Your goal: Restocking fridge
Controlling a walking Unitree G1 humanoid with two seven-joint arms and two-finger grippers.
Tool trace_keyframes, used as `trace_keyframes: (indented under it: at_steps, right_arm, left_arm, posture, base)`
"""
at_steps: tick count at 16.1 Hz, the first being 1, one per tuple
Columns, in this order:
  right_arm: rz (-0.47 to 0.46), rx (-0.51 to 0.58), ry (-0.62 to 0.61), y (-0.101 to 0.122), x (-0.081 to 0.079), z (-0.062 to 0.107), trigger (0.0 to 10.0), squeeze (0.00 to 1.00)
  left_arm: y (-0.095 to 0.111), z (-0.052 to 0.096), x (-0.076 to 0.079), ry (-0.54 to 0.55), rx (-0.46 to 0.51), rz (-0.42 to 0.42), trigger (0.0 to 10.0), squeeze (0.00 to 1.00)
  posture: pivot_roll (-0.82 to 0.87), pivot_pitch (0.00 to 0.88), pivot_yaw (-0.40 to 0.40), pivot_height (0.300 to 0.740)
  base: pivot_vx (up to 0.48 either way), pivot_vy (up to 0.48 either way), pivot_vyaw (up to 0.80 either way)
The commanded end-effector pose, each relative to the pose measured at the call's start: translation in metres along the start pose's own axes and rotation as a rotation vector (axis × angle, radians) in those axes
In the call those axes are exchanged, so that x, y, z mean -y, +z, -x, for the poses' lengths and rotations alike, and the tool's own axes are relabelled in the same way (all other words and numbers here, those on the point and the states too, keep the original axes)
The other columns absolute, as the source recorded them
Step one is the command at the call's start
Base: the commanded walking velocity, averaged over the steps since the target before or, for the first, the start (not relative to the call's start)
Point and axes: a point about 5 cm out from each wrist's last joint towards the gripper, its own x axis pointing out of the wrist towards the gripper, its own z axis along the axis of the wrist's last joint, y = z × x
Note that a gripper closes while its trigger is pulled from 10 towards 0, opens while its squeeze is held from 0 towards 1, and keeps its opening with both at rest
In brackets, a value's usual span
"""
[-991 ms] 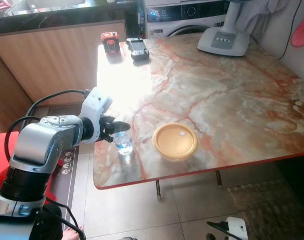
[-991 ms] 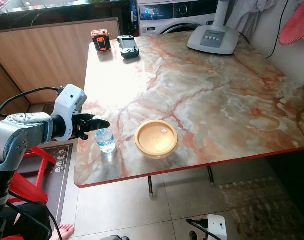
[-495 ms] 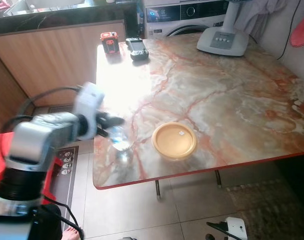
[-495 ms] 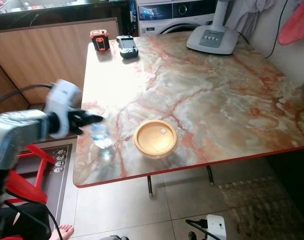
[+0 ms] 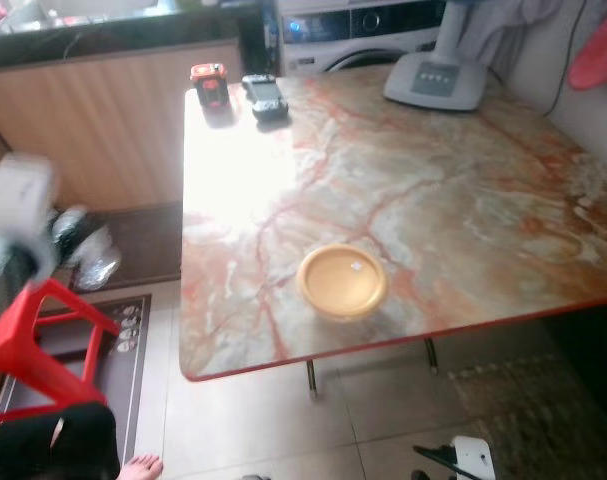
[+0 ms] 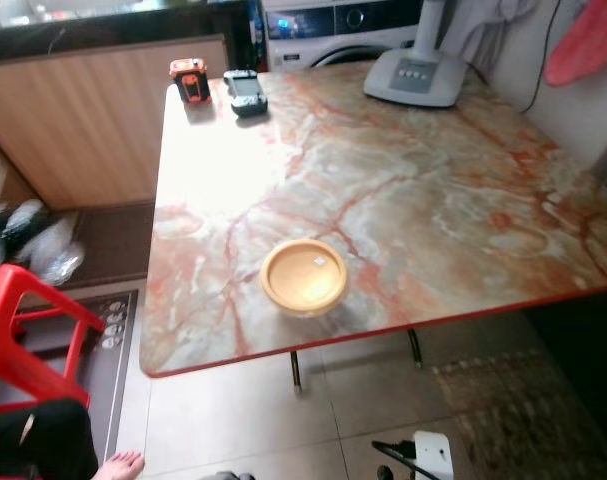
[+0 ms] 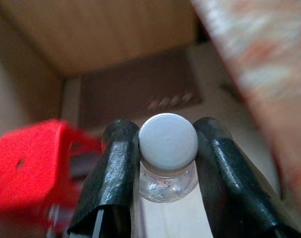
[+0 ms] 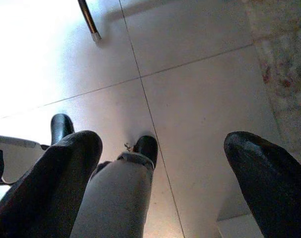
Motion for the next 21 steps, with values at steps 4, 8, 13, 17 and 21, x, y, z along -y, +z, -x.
trace_keyframes:
  at_steps: [4,8,13,17,21]
  right_arm:
    - [-0.001,-0.019,0.005,-0.004,-0.001,0.000,10.0,0.00]
    - [0.038,-0.019,0.015,-0.002,-0.001,0.000,10.0,0.00]
    - [0.242,-0.037,0.056,0.002,-0.002,0.000,10.0,0.00]
    - [-0.075,0.009,-0.074,-0.005,0.005,0.002,10.0,0.00]
    - [-0.172,0.012,-0.131,-0.009,0.009,0.003,10.0,0.00]
  left_arm:
    - [-0.068,0.003,-0.009,0.079,0.032,0.156,10.0,0.00]
    - [-0.189,0.004,0.007,0.172,-0.203,0.179,10.0,0.00]
    - [-0.270,0.020,0.073,0.059,-0.467,0.067,10.0,0.00]
    - [-0.285,0.025,0.086,0.111,-0.514,0.076,10.0,0.00]
    - [-0.294,0.030,0.096,0.135,-0.556,0.046,10.0,0.00]
  posture:
    - [0.26,0.092,0.028,0.740]
    - [0.24,0.091,0.042,0.740]
    - [0.20,0.081,0.040,0.740]
    - [0.18,0.060,0.040,0.740]
    - [0.18,0.048,0.033,0.740]
  base:
    - [0.000,0.000,0.00]
    - [0.000,0.000,0.00]
    - [0.000,0.000,0.00]
    - [0.000,0.000,0.00]
    - [0.000,0.000,0.00]
